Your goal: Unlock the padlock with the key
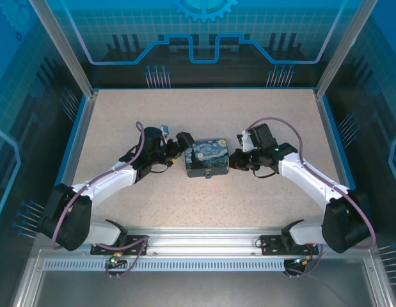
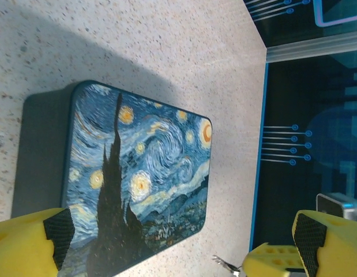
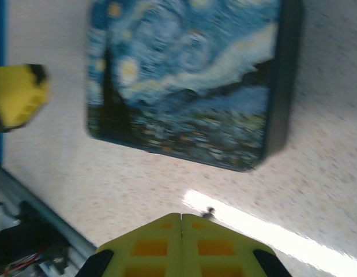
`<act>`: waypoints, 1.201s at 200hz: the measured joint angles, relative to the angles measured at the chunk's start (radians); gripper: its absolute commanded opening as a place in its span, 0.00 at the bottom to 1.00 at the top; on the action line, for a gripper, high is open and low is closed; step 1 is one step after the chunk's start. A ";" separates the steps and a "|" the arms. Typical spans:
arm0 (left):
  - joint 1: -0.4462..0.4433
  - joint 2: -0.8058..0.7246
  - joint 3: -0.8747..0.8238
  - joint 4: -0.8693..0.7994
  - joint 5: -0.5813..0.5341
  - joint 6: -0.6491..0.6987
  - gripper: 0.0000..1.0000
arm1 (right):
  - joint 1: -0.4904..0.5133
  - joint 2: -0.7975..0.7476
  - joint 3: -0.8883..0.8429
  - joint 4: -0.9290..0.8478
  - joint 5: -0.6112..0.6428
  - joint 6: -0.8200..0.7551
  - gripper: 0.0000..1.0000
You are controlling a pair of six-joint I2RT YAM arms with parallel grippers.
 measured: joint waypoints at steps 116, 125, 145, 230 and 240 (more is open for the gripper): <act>-0.035 0.003 0.027 0.021 0.029 -0.045 0.99 | -0.085 -0.013 -0.189 0.108 -0.164 0.022 0.00; -0.035 0.003 0.027 0.021 0.029 -0.045 0.99 | -0.084 -0.013 -0.230 0.108 -0.148 0.035 0.00; -0.035 0.004 0.027 0.023 0.029 -0.045 0.99 | -0.079 -0.012 -0.300 0.099 -0.111 0.064 0.39; -0.035 0.022 0.026 0.029 0.029 -0.053 0.99 | -0.048 -0.011 -0.271 -0.063 0.118 0.084 0.61; -0.035 0.022 0.026 0.029 0.029 -0.054 0.99 | -0.031 -0.010 -0.251 -0.097 0.158 0.085 0.60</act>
